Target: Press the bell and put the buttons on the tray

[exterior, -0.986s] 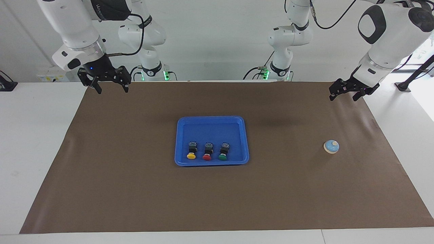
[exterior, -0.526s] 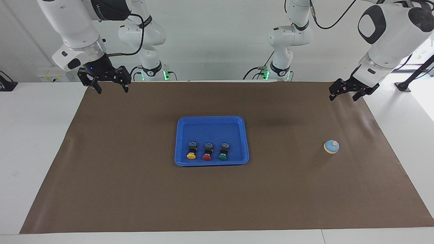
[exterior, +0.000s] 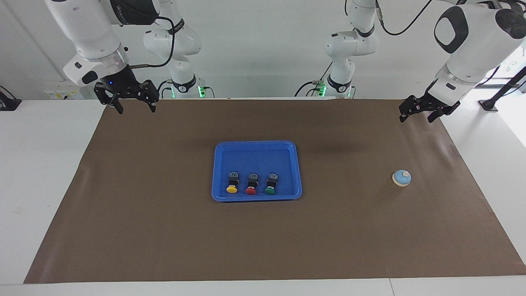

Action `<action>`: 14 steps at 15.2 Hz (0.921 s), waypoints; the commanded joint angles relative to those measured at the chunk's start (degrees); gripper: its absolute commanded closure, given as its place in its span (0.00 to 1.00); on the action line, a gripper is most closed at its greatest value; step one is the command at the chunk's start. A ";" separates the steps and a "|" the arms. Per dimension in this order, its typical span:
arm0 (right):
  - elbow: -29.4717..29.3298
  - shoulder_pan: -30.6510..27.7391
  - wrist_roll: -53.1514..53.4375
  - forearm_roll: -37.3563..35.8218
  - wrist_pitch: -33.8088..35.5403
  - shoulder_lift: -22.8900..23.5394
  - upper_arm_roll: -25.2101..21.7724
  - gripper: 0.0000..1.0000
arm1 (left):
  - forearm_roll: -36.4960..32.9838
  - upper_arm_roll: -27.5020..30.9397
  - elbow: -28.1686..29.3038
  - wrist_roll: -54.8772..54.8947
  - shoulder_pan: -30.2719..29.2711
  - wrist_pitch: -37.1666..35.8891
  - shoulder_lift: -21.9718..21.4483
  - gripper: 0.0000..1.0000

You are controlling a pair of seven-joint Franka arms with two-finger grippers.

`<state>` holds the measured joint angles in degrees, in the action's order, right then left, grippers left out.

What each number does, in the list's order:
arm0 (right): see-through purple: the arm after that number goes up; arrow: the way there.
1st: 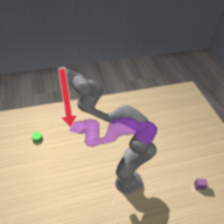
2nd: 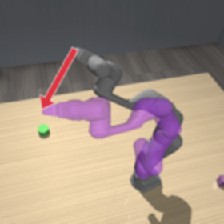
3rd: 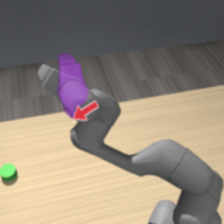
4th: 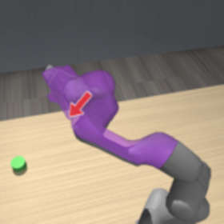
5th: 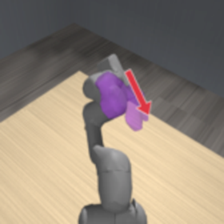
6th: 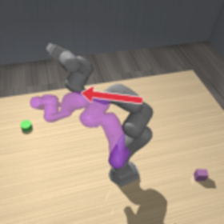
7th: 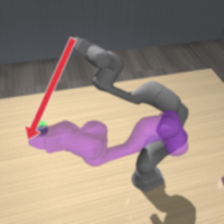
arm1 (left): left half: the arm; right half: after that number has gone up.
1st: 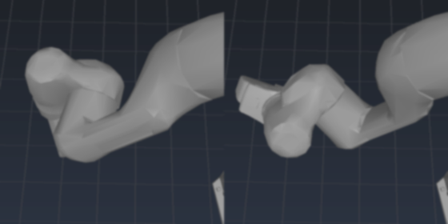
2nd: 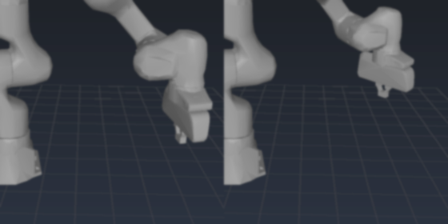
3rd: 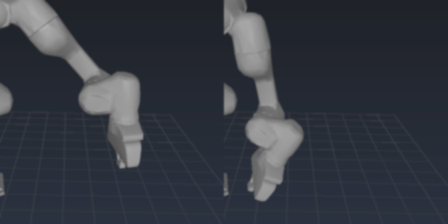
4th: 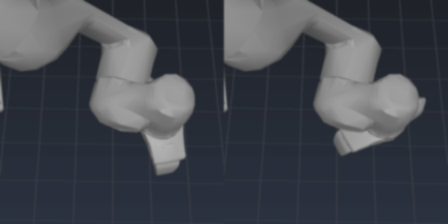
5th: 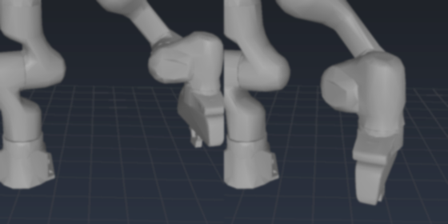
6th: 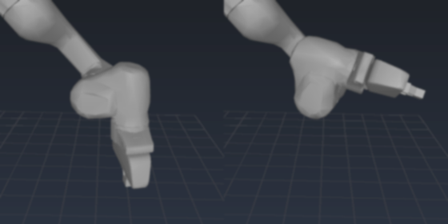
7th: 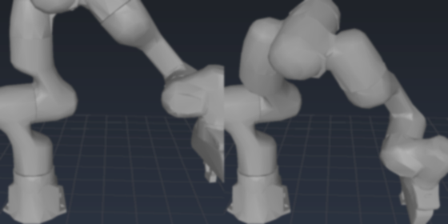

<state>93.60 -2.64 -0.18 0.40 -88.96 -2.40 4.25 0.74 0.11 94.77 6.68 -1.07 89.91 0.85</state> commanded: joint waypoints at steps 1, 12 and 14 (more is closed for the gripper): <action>-0.26 -0.96 -0.97 0.92 0.89 0.11 0.50 0.00 | 0.49 0.51 -1.69 -0.62 0.63 -1.40 0.82 0.00; -0.26 -0.96 -0.97 0.92 0.89 0.11 0.50 0.00 | 0.40 0.42 -1.70 -3.43 0.64 -0.97 0.73 0.00; -0.26 -0.96 -0.97 0.92 0.89 0.11 0.50 0.00 | 0.31 0.33 -1.69 -4.39 0.64 -0.97 0.73 0.00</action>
<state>93.60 -2.64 -0.18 0.40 -88.96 -2.40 4.25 0.74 0.03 94.66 4.09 -1.07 89.93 0.85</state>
